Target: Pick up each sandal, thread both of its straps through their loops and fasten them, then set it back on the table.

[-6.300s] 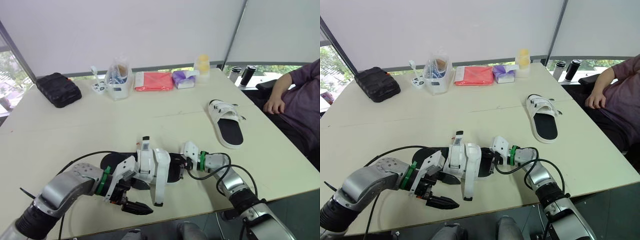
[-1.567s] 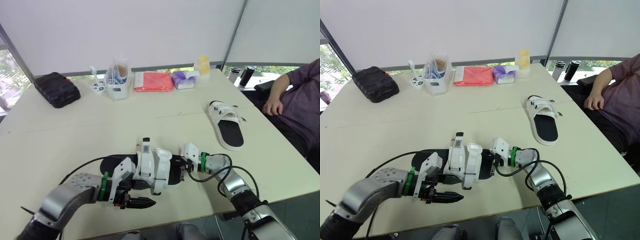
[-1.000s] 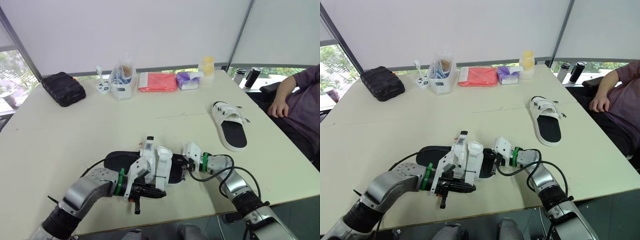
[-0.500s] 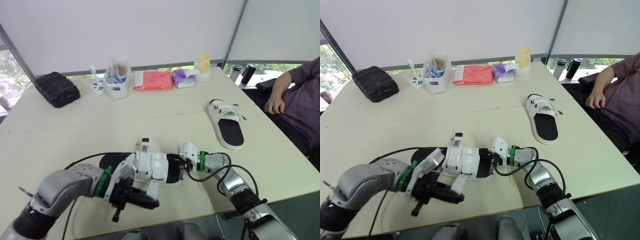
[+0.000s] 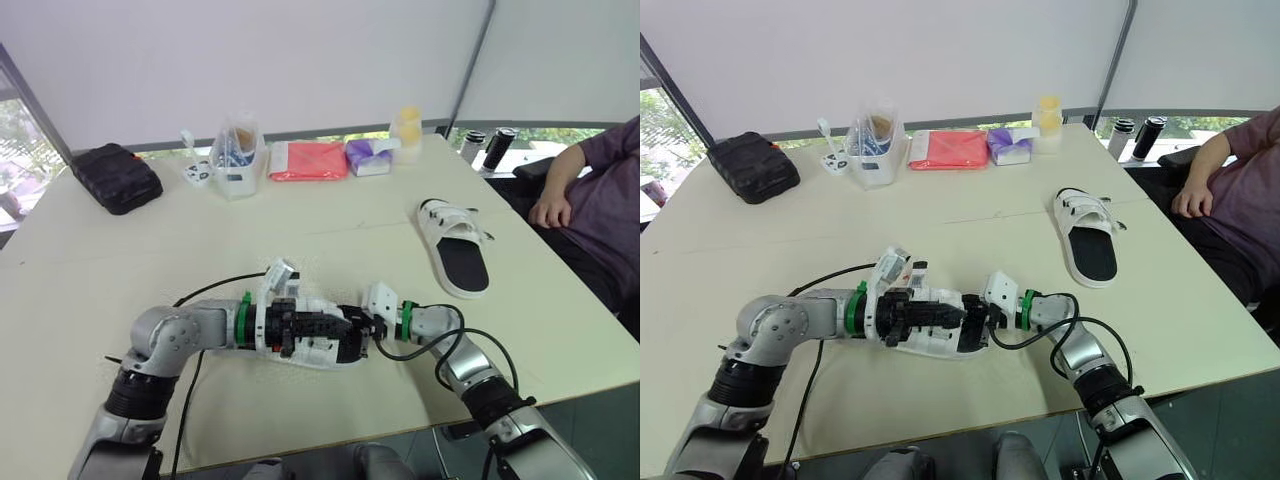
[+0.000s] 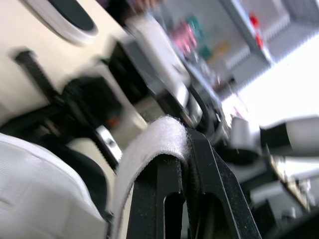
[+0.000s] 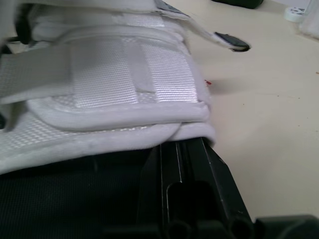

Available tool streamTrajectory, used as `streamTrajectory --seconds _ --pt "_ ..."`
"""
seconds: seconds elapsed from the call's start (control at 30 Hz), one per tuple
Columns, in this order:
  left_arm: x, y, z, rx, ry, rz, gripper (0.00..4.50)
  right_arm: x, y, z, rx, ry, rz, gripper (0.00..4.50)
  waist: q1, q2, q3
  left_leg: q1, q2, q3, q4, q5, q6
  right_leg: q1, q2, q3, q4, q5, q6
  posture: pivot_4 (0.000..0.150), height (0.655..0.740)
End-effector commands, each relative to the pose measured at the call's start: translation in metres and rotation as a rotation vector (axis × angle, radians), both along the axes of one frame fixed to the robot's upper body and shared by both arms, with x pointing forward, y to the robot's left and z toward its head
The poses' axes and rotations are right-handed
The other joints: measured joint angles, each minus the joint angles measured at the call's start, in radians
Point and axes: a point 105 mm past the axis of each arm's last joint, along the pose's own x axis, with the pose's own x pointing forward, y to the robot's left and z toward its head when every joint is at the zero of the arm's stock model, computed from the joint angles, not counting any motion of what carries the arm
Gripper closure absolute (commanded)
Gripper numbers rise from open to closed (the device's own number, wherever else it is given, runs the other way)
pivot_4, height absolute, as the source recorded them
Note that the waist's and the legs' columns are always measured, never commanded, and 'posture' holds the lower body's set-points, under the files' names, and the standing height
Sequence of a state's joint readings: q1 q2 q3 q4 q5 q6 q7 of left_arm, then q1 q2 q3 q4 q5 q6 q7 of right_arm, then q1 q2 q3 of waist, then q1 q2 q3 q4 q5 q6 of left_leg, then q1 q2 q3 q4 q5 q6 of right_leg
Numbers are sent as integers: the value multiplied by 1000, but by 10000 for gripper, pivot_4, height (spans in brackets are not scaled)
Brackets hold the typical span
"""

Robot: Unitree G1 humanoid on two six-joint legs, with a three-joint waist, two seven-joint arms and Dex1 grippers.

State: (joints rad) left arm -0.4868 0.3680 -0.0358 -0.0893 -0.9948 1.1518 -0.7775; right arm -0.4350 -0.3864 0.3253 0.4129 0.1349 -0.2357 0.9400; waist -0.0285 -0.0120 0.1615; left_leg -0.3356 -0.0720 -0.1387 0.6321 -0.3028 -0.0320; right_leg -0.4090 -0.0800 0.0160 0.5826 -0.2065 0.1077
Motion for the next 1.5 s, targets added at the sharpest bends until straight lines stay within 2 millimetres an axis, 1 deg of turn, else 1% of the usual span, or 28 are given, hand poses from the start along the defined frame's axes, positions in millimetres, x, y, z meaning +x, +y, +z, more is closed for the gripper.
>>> streamTrajectory --seconds 0.03,0.1,0.17,0.27,0.37,0.47,0.53,0.57,0.63,0.73,0.8,0.9,1.03,1.13,1.23,1.27,1.4,1.5 --pt "22 5 7 -34 0 114 37361 -11 -34 -69 -195 231 -121 45000 5 0 0 1 0 0 0 0 0 1 0 0 0 0 0 1500 7400" --pt "25 4 1 -10 5 130 28022 -11 -34 -69 -195 231 -122 45000 7 0 0 2 0 0 0 0 0 1 0 0 0 0 0 1500 7400" --pt "27 5 5 -15 -10 141 19147 -11 -34 -69 -193 230 -127 45000 8 0 -1 2 0 0 0 0 0 1 0 0 0 0 0 1500 7400" --pt "31 9 14 -32 -35 156 19147 -10 -36 -69 -194 229 -133 45000 9 0 -1 2 0 1 0 0 -1 1 0 0 0 0 0 1500 7400" --pt "30 15 28 -15 -154 137 19147 -10 -37 -68 -193 228 -139 45000 8 0 -1 2 0 1 0 0 -1 1 0 0 1 0 0 1500 7400" --pt "30 17 33 39 -278 115 19147 -9 -37 -68 -191 228 -141 45000 9 0 -1 2 0 1 0 0 -1 1 0 0 1 0 0 1500 7400" --pt "43 17 34 108 -422 164 19147 -9 -36 -69 -191 229 -141 45000 11 0 -1 2 0 1 0 0 -1 1 0 0 1 0 0 1500 7400" --pt "49 17 34 129 -461 186 19147 -9 -35 -69 -191 229 -140 45000 12 -1 -1 2 0 1 0 1 -1 2 0 0 1 0 0 1500 7400" --pt "56 15 27 185 -526 189 19147 -8 -33 -69 -188 228 -139 45000 12 -1 -1 2 0 1 0 1 -2 2 0 0 0 0 0 1500 7400" --pt "58 10 10 283 -609 108 19147 -6 -31 -68 -184 226 -139 45000 10 -1 -2 -1 0 1 -1 1 -2 2 0 0 1 0 0 1500 7400" --pt "56 9 6 294 -617 66 19147 -6 -31 -68 -184 226 -138 45000 8 -1 -1 -1 0 2 -1 1 -2 2 1 0 1 0 0 1500 7400" --pt "50 12 -1 309 -581 -15 19147 -6 -32 -68 -180 225 -145 45000 7 -1 -1 -1 1 2 -1 1 -1 1 1 0 1 0 0 1500 7400" --pt "48 15 -6 324 -551 -43 19147 -8 -34 -69 -183 227 -147 45000 8 -1 -1 0 1 2 -1 1 -1 1 1 0 1 0 0 1500 7400" --pt "45 14 -6 315 -527 -57 27247 -9 -34 -70 -180 229 -151 45000 9 -1 -2 0 1 1 -1 1 -1 1 1 0 1 0 0 1500 7400" --pt "44 13 -5 304 -527 -56 42672 -8 -34 -69 -178 228 -153 45000 9 -1 -2 1 1 1 -1 1 -1 2 1 0 2 0 0 1500 7400" --pt "44 12 -3 293 -527 -51 44504 -8 -34 -69 -178 227 -154 45000 10 -1 -2 1 1 1 -1 1 -1 2 1 0 2 0 0 1500 7400" --pt "41 9 21 151 -534 -29 44504 -8 -34 -69 -179 227 -152 45000 11 -1 -2 1 1 1 0 1 -1 2 1 0 2 0 0 1500 7400" --pt "44 9 32 97 -498 15 44504 -8 -34 -70 -180 228 -150 45000 11 -1 -2 2 1 0 0 1 -1 2 1 0 2 0 0 1500 7400"
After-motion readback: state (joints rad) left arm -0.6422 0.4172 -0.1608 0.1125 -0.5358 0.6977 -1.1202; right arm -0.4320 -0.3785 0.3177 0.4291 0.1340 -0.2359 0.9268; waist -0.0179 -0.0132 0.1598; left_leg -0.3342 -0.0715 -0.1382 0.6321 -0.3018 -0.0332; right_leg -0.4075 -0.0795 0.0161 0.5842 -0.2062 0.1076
